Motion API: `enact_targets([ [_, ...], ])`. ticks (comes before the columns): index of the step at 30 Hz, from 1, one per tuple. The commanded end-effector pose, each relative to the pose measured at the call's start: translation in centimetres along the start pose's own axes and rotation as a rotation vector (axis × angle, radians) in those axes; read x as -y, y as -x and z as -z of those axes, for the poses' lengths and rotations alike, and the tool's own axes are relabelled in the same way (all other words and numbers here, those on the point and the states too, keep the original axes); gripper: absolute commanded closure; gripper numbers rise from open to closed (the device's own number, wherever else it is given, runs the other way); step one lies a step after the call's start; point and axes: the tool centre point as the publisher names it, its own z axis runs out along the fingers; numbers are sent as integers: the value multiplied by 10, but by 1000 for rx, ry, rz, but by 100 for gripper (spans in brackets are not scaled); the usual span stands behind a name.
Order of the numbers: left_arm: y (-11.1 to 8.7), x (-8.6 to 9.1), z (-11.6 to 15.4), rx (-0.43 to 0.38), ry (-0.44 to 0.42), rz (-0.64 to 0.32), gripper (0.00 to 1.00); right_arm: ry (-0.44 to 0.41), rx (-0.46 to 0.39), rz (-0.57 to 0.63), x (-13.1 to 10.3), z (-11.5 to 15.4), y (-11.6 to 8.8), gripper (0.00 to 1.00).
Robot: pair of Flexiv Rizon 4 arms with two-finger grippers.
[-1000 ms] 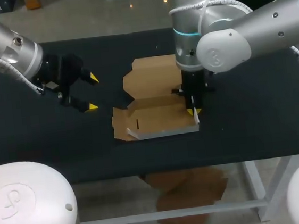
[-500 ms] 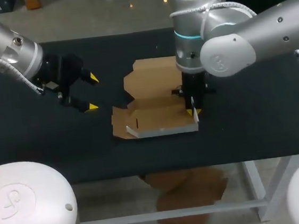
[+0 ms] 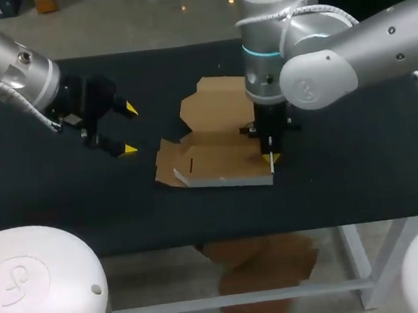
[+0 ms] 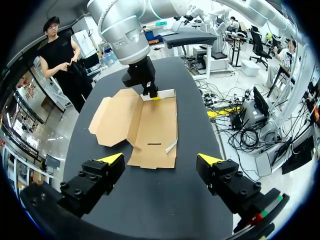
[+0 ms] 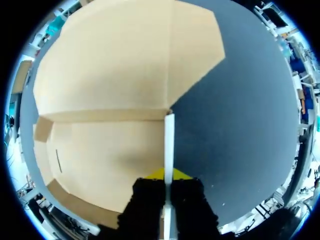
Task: Assemble the packaging by folding the flat box into shape, placing the metal phone stand inside, and closing the box properly
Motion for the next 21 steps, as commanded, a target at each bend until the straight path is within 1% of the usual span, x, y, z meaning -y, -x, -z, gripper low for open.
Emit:
enact_targets([
  [1,0,1,1,-3,5,1,0,-6,13,25,-2,1,-6,100],
  [6,0,1,1,-3,5,1,0,8,25,82,-2,1,-12,100],
  [10,0,1,1,-3,5,1,0,18,63,128,-2,1,-14,100],
  [16,0,1,1,-3,5,1,0,17,138,123,-1,0,-15,100],
  [21,0,1,1,-3,5,1,0,23,225,69,-1,-2,-14,100],
])
